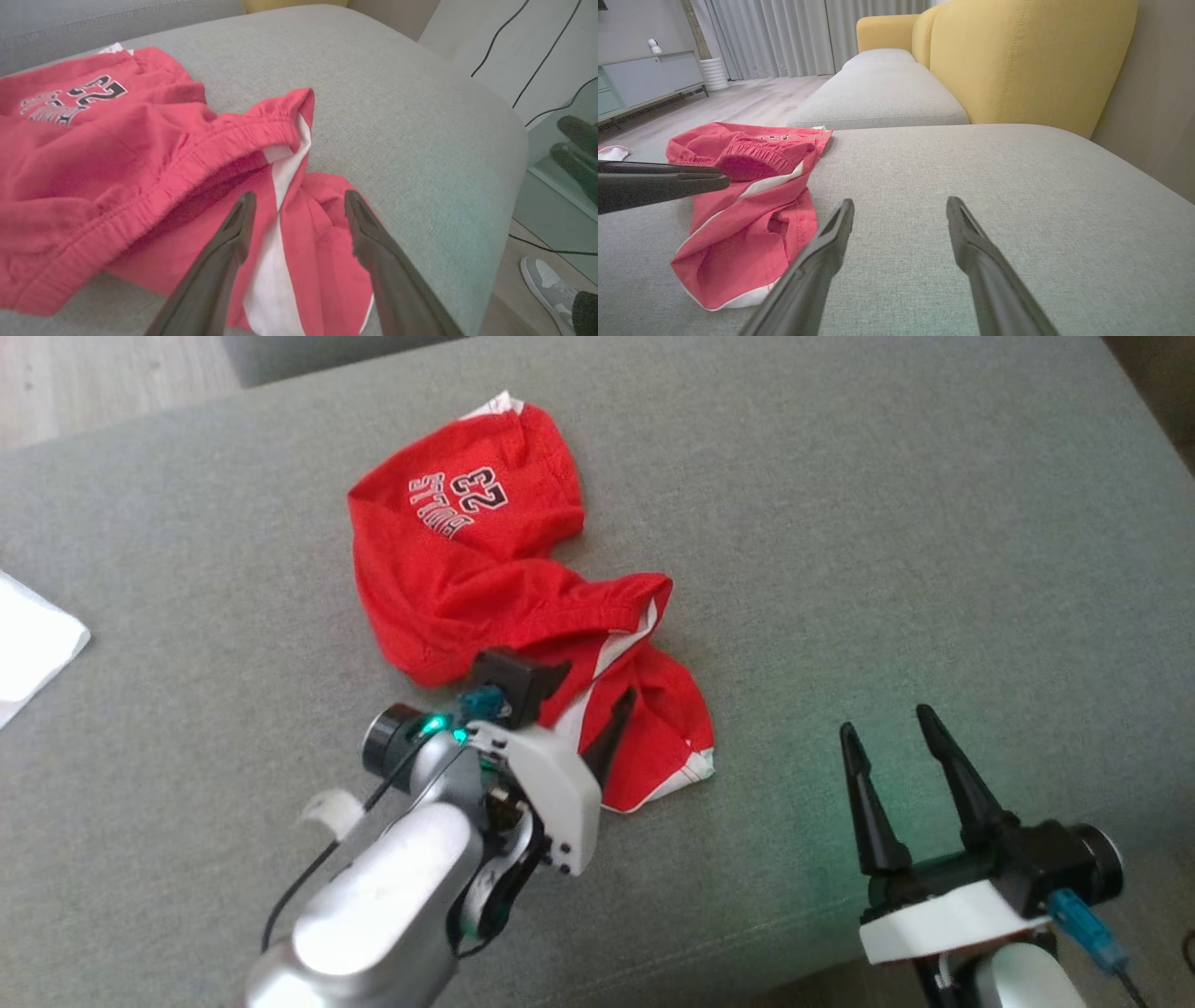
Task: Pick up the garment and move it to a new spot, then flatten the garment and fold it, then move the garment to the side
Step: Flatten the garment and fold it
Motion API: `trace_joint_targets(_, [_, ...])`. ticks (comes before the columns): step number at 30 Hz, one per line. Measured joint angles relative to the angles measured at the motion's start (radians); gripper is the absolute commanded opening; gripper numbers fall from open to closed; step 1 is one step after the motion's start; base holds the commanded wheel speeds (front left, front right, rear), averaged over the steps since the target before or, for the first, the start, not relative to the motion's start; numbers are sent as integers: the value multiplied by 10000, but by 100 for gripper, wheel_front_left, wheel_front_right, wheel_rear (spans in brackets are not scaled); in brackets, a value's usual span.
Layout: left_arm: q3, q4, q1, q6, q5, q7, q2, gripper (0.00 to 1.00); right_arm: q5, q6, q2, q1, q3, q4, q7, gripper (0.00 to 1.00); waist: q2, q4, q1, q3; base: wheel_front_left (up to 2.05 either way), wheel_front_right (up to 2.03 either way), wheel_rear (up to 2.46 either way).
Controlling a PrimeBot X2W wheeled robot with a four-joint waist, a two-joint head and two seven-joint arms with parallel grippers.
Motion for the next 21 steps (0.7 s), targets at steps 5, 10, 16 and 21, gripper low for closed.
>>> trace_joint_targets(5, [-25,869,-440,-113,-23,-228,-376,100,2,0,0,-198,138,13,0,100,0,-221,0,236,0,0,0])
trace_joint_targets(10, [2,1557,-887,-186,-19,-585,-512,100,33,0,0,-253,151,40,0,100,0,-527,0,403,0,0,0])
trace_joint_targets(16, [12,2205,-1484,-282,54,-746,-646,100,178,0,0,-257,203,54,0,100,0,-872,0,561,0,0,0])
trace_joint_targets(21, [-31,2863,-2126,-477,155,-748,-748,100,280,0,0,-387,245,58,0,100,0,-1091,0,730,0,0,0])
